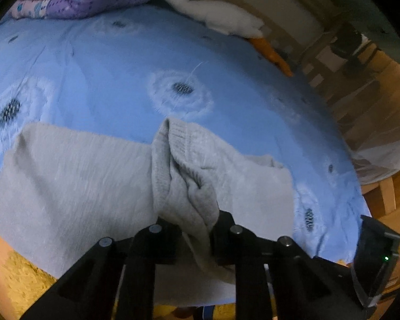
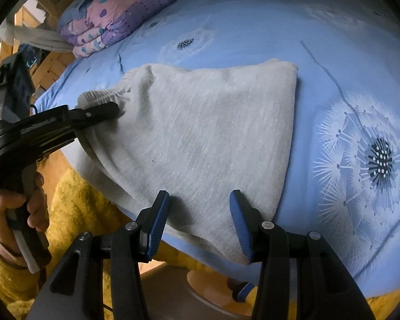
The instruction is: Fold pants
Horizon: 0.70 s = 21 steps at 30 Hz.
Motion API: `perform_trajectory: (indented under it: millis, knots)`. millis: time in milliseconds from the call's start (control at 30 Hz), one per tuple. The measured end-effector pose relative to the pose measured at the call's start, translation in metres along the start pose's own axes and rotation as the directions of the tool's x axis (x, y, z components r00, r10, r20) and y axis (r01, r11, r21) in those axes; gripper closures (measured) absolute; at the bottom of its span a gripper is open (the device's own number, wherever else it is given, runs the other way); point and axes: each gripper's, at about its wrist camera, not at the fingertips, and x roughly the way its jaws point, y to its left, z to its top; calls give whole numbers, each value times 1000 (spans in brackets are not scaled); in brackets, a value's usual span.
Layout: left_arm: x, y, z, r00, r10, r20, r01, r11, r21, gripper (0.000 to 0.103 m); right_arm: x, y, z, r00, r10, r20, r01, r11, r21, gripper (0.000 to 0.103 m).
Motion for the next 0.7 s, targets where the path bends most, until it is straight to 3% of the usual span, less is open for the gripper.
perform_trajectory:
  millis: [200,333,533,700]
  knots:
    - [-39,-19,20,996,-38,86,31,996,80,88,-19,-5,1,997,67,40,-69,996,56,57]
    - [-67,-14,31,989,-44,141,30,994,104,88,-17,-5,0,998,53,29,-54,997,54,57]
    - [-92,26,32,984,31,175,-43,997,61,88,-4,-2,-2,997,71,-9,-71,996,61,57]
    - [-91,74,19,985,78,152,-77,997,-14,88,0,6,-2,998,57,-17,-57,998,25,57]
